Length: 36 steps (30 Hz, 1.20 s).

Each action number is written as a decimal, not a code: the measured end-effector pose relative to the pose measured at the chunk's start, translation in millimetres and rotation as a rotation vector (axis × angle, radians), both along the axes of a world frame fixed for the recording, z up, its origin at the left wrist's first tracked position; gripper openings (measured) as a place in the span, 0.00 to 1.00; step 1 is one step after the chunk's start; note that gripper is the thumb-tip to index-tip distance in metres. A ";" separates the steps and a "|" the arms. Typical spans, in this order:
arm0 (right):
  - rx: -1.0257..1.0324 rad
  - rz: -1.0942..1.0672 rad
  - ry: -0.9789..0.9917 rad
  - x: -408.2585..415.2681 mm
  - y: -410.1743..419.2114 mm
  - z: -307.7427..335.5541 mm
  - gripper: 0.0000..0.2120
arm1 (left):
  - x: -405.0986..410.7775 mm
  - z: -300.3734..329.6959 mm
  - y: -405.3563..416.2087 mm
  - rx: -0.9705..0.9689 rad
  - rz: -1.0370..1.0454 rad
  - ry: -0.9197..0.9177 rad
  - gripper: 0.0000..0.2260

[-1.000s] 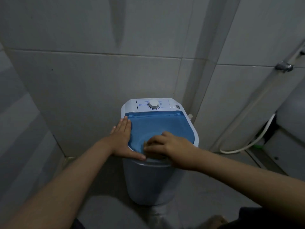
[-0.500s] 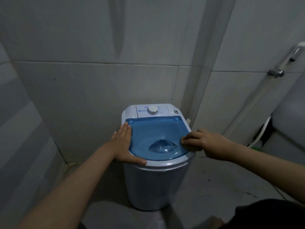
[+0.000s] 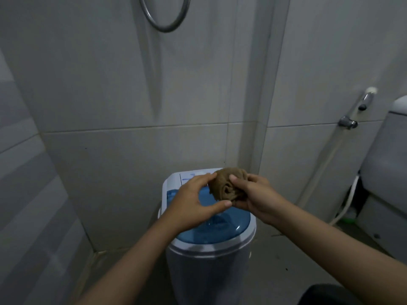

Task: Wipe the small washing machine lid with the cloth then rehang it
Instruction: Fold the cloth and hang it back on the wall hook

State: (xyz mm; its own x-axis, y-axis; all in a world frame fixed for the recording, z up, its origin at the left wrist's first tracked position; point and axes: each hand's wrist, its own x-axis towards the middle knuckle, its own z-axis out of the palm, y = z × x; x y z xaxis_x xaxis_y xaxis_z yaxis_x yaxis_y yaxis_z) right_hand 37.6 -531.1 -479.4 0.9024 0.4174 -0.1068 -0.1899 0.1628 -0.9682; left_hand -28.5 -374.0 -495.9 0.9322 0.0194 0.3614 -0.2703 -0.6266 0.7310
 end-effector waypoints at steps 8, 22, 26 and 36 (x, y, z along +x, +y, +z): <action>-0.233 0.267 -0.197 57.9 15.8 5.9 0.18 | 64.5 8.4 26.8 -0.215 0.055 0.042 0.12; -0.503 0.259 -0.707 187.2 75.6 123.2 0.16 | 162.8 139.8 90.1 -0.437 0.125 0.167 0.28; -0.398 0.383 -0.633 172.4 74.1 219.9 0.14 | 151.8 244.2 98.6 -0.461 0.134 0.282 0.39; -0.384 0.353 -0.469 121.2 103.8 435.7 0.08 | 92.8 469.3 107.2 -0.499 0.049 0.380 0.32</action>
State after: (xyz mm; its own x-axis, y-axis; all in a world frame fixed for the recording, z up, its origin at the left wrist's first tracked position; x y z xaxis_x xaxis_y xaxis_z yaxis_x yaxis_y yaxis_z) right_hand 158.8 -427.3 -43.8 0.7066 0.7050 0.0617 0.2834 -0.2020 -0.9375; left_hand 64.3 -266.9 -26.6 0.9875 0.1465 -0.0589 0.0865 -0.1899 0.9780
